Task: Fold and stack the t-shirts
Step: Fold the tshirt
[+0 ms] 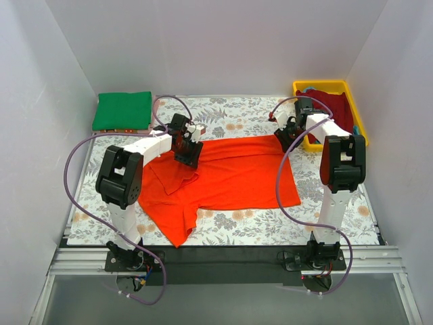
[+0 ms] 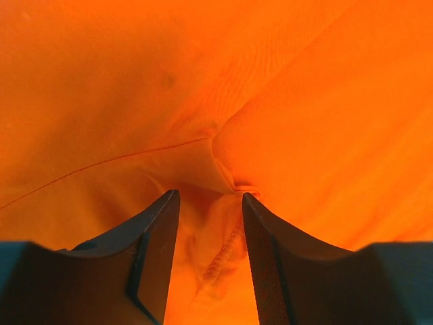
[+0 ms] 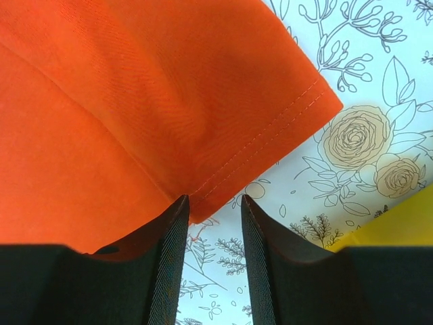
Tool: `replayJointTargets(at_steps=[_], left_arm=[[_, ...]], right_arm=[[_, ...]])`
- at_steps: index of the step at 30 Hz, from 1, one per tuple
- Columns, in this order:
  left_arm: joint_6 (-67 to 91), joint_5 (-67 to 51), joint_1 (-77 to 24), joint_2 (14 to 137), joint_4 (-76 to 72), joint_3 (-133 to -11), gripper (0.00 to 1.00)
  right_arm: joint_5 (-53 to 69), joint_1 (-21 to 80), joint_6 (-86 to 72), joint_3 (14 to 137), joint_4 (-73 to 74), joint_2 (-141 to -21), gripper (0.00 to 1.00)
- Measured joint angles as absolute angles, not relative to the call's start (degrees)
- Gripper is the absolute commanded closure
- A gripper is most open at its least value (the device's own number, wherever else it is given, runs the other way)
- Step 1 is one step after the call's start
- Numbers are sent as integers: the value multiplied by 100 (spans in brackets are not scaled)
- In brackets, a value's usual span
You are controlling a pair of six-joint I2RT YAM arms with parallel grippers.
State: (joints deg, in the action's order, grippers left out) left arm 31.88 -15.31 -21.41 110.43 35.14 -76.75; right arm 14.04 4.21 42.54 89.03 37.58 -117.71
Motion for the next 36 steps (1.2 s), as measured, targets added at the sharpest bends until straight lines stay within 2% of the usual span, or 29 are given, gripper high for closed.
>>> replayJointTargets(at_steps=[13, 19, 36], left_arm=[[3190, -1385, -2309, 11113, 3573, -7747, 62], [3201, -1382, -2327, 11124, 3603, -7787, 62], [3242, -1267, -2403, 11229, 3715, -7850, 81]], right_arm=[[1387, 458, 4353, 8901, 3758, -11821, 59], [1518, 519, 4445, 8713, 3780, -11369, 56], [1354, 801, 4751, 8602, 3778, -11572, 55]])
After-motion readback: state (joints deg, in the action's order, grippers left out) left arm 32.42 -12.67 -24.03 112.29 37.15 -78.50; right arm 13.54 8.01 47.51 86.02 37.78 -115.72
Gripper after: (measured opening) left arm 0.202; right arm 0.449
